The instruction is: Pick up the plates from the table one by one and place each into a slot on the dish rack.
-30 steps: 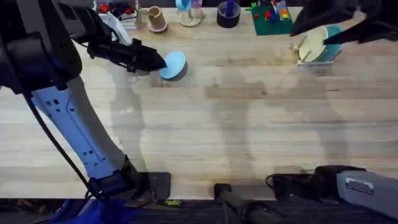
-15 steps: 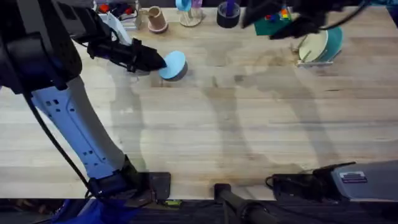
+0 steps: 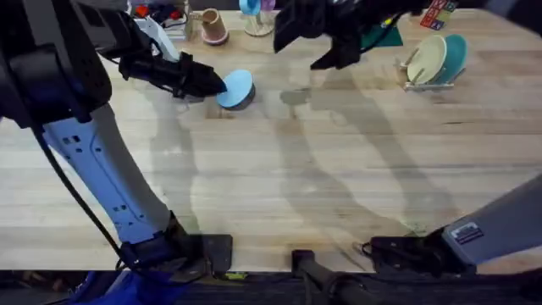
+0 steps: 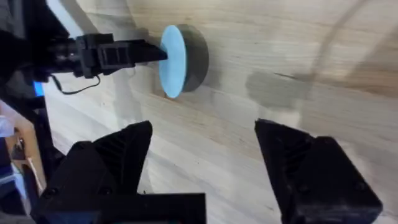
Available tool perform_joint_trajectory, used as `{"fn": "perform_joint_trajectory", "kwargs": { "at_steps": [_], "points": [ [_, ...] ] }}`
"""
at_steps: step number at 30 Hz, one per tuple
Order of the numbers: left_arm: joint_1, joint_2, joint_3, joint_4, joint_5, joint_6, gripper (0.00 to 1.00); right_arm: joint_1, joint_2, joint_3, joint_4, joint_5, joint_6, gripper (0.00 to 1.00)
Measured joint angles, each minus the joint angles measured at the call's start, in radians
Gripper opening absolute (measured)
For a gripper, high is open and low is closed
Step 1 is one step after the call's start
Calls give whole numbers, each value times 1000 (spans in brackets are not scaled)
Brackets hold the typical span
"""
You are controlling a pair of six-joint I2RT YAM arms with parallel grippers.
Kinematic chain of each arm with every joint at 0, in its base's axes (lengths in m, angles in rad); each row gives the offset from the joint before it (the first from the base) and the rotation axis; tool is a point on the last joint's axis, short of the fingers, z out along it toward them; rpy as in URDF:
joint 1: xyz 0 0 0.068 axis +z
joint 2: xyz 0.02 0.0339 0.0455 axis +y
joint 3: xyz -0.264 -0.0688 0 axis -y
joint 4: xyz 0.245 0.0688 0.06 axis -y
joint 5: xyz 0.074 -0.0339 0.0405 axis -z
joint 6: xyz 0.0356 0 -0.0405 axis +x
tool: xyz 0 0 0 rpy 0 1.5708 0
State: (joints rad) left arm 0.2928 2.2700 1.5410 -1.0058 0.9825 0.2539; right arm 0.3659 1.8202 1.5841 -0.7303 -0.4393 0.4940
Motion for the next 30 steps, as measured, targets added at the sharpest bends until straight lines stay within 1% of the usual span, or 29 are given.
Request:
{"fn": "perform_joint_trajectory", "kwargs": {
  "at_steps": [9, 19, 30],
  "points": [
    [0, 0, 0, 0, 0, 0, 40, 53, 104, 0, 83, -2, 47, 995],
    [0, 0, 0, 1, 0, 0, 40, 106, 147, 0, 195, -3, 66, 995],
    [0, 0, 0, 3, 0, 0, 40, 154, 228, 0, 304, -3, 149, 994]
  ]
}}
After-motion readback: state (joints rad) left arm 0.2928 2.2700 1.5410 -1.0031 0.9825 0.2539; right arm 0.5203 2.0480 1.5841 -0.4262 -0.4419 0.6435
